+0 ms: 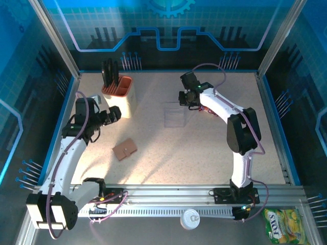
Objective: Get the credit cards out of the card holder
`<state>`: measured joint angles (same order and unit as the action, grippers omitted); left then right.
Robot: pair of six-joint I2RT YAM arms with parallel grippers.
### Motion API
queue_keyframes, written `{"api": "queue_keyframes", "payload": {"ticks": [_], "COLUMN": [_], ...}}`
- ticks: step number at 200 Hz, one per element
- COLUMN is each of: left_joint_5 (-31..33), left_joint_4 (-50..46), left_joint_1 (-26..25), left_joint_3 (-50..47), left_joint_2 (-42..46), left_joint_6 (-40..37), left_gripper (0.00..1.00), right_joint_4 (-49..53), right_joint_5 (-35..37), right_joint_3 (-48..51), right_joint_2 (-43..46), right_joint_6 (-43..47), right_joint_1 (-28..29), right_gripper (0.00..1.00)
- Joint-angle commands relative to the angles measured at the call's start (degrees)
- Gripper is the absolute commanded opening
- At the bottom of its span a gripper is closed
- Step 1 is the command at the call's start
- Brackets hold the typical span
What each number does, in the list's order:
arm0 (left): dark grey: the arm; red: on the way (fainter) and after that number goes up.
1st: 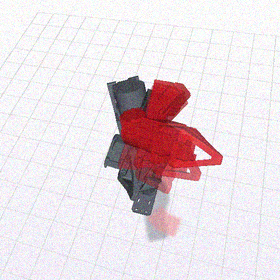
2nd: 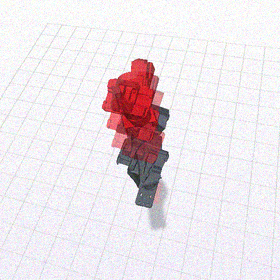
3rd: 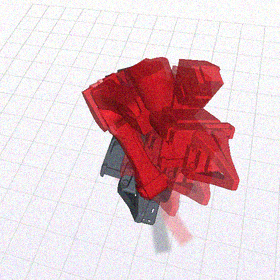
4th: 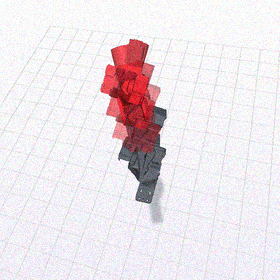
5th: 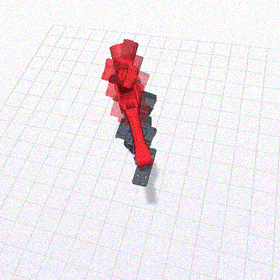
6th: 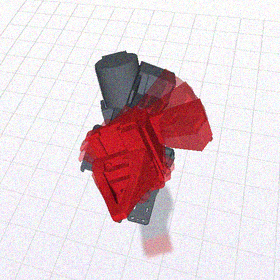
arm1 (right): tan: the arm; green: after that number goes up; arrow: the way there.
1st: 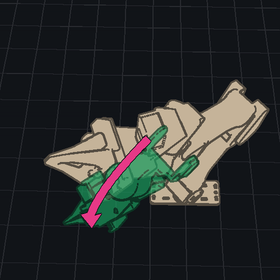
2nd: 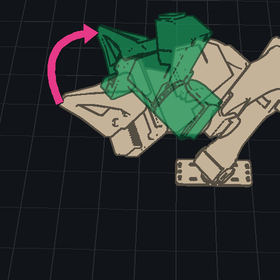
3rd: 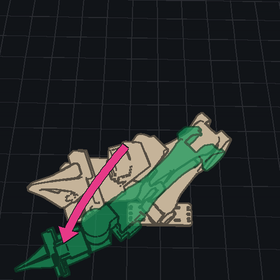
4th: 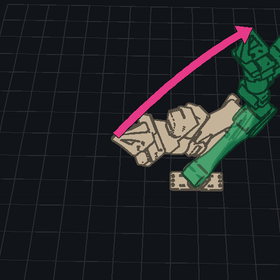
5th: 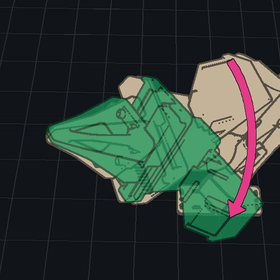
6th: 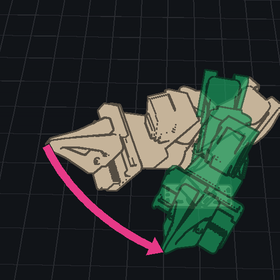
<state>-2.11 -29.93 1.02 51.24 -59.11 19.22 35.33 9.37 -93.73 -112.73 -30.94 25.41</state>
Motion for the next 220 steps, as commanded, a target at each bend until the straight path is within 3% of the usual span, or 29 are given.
{"api": "queue_keyframes", "payload": {"ticks": [1,40,99,120,156,220], "left_joint_5": [-7.8,-7.0,-5.2,-0.8,-1.3,2.6], "left_joint_4": [-1.0,6.8,5.1,3.4,1.5,-5.3], "left_joint_1": [0.3,-4.3,-5.9,-7.1,-9.2,-15.6], "left_joint_3": [-3.4,-13.0,-12.8,-12.8,-12.9,-14.6], "left_joint_2": [-1.1,-2.2,-11.6,-13.7,-15.6,-10.1], "left_joint_6": [13.4,19.1,14.2,12.2,11.6,14.6], "left_gripper": [0.99,0.99,0.99,0.99,0.99,0.99], "right_joint_4": [0.2,-2.0,-3.1,-3.3,-3.2,-2.9], "right_joint_5": [-2.5,-13.5,-15.5,-16.5,-16.9,-17.4], "right_joint_3": [2.7,6.6,11.2,11.7,11.3,10.2], "right_joint_2": [4.5,6.9,9.6,9.6,9.5,9.2], "right_joint_6": [1.0,3.9,3.9,3.7,4.0,4.0], "right_joint_1": [-0.7,-1.5,-1.5,-1.5,-1.5,-1.5], "right_gripper": [0.26,0.40,0.50,0.50,0.51,0.51]}}
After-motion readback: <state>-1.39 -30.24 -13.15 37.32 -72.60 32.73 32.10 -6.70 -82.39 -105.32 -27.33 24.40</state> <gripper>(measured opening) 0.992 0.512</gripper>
